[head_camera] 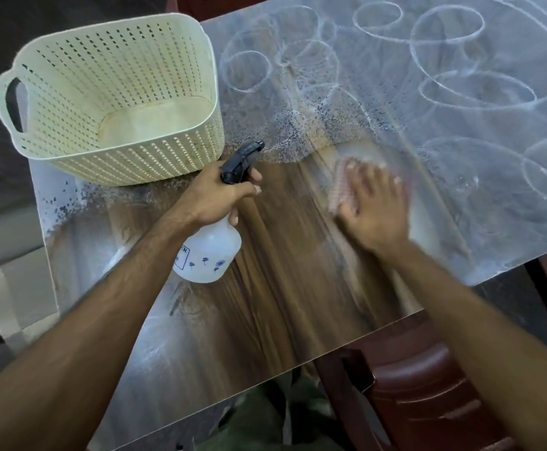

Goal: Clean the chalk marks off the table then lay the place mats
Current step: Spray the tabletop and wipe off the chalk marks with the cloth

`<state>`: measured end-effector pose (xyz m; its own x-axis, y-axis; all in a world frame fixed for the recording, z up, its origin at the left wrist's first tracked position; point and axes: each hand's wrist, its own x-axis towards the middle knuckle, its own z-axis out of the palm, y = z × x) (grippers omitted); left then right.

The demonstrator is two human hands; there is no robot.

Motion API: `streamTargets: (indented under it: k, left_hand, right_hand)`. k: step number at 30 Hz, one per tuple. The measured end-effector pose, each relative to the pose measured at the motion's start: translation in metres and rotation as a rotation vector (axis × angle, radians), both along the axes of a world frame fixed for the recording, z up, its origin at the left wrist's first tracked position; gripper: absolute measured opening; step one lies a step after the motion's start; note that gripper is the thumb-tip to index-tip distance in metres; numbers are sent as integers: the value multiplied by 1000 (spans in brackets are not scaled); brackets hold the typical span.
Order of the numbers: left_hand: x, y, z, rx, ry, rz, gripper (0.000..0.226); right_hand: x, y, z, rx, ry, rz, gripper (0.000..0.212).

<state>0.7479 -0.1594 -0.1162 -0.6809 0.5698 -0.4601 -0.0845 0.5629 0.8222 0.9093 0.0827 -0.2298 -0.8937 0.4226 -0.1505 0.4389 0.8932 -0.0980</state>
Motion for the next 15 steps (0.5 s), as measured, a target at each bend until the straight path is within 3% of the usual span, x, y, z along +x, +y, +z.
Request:
streamTargets:
  k: [3,5,10,13,15]
  left_hand:
    - [-4,-6,-2,2,-6,3,14]
    - [-7,-10,-2,12,-2,3,14]
    - [-11,-12,2,20,10,10,15]
    - [-12,-11,3,27,11,8,24]
    - [-12,-9,3,40,4,5,17]
  right_hand:
    - [-52,34,4,-47,4,-219,77]
    - [-88,21,5,-72,17,-213,77]
    - [-113,-75,7,-102,20,151,71]
    - [-71,-113,8,-119,32,290,67]
    - [-35,-105,5,-120,-16,369,68]
